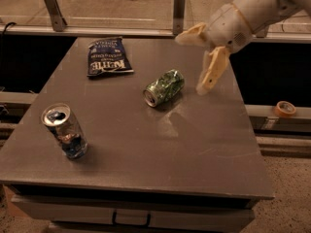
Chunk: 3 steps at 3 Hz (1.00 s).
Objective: Knock green can over
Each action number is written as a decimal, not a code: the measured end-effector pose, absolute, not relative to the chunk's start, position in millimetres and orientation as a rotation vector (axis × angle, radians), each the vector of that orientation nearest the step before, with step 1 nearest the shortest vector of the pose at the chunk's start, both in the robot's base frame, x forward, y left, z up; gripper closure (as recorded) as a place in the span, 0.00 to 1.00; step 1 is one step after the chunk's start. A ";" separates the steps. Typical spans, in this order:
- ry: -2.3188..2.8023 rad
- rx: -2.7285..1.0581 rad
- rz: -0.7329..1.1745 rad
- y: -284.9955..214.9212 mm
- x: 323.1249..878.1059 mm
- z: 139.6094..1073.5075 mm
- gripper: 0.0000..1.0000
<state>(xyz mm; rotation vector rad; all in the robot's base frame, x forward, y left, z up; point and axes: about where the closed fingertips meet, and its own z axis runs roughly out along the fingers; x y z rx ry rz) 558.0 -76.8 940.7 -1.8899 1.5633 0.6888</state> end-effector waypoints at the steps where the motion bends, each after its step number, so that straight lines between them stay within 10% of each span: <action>1: 1.622 -1.736 0.427 -136.5 599.6 976.6 0.00; 3: 1.653 -1.575 0.161 -194.5 632.0 1019.9 0.00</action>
Offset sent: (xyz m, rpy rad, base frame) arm 0.0974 -0.2081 0.1457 -0.0905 -0.5487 -0.6172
